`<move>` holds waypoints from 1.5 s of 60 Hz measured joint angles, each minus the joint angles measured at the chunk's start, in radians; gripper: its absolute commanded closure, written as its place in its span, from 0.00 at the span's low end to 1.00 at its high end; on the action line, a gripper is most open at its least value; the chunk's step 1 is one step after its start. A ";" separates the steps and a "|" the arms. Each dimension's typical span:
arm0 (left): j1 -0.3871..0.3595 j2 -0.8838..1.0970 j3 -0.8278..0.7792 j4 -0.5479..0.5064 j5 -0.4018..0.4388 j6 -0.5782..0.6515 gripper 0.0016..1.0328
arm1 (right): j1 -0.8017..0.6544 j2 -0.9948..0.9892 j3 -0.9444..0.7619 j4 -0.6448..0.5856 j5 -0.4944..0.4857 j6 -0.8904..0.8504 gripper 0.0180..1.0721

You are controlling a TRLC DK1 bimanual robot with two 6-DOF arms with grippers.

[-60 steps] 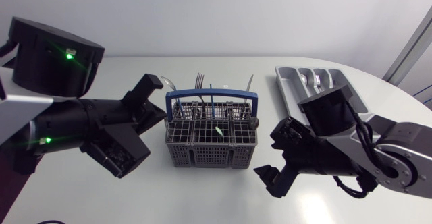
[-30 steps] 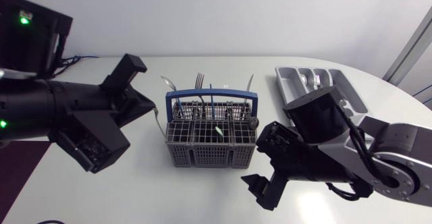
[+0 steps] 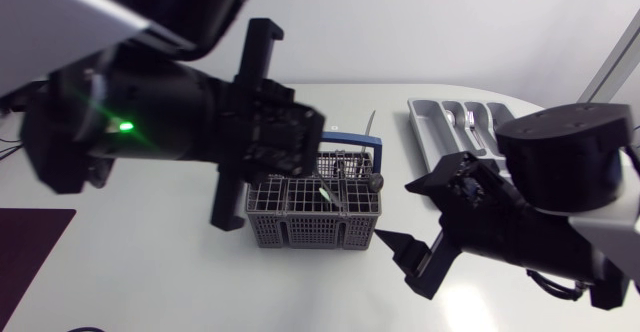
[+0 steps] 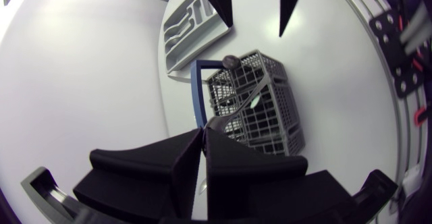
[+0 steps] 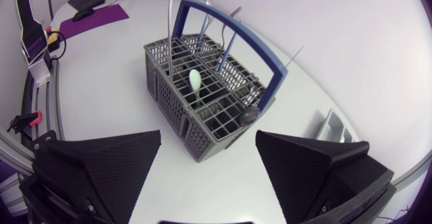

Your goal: Unload the cutlery basket into the drawer organizer.

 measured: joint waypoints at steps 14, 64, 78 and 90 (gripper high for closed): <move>-0.041 0.275 0.302 -0.117 0.043 -0.445 0.82 | -0.001 -0.179 -0.058 -0.023 0.044 -0.047 0.05; -0.061 0.471 0.526 -0.328 0.211 -0.713 0.83 | 0.001 -0.146 -0.071 0.110 0.127 -0.211 0.70; -0.058 0.475 0.530 -0.334 0.211 -0.717 0.83 | 0.038 -0.130 -0.071 0.111 0.162 -0.211 0.78; -0.054 0.484 0.538 -0.340 0.211 -0.717 0.83 | 0.102 -0.127 -0.071 0.121 0.224 -0.211 0.80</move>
